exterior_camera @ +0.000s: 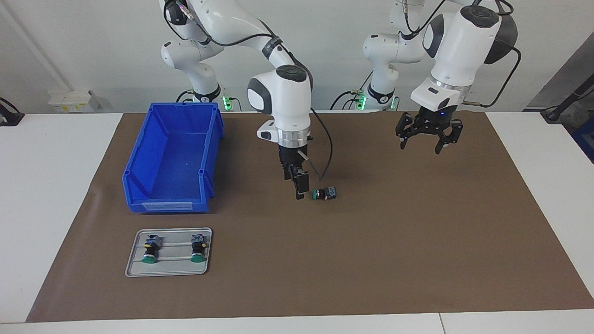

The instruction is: Place and press button with both arms

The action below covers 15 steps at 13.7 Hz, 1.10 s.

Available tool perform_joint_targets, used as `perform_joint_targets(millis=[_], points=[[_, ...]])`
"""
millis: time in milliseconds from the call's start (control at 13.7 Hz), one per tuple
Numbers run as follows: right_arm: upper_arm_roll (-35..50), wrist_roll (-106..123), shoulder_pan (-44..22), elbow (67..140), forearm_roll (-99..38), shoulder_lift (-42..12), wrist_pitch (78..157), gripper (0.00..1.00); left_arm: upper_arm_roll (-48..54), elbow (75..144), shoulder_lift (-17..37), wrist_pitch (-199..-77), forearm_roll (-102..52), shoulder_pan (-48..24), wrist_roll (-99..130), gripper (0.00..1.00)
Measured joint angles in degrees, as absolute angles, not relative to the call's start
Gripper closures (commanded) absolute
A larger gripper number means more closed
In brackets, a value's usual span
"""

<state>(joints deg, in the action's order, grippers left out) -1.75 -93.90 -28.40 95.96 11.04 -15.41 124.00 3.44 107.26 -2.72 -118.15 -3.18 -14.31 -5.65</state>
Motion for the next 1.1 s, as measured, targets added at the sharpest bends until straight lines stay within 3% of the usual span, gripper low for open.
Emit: perform_joint_targets(millis=[366, 805, 1098], points=[[-1.9, -66.3, -17.2, 96.2, 4.6, -9.8, 118.8, 0.00, 3.7, 109.0, 2.2, -125.6, -4.4, -20.9, -17.4, 0.00], [-1.9, -36.2, -6.9, 96.3, 0.7, -2.7, 107.1, 0.00, 3.7, 108.9, 6.4, -128.6, -6.7, -27.1, -28.2, 0.00], [-2.1, -19.1, -1.9, 95.9, -0.6, 0.0, 100.4, 0.00, 3.6, 104.9, 11.5, -127.9, -6.2, -30.9, -28.3, 0.00]])
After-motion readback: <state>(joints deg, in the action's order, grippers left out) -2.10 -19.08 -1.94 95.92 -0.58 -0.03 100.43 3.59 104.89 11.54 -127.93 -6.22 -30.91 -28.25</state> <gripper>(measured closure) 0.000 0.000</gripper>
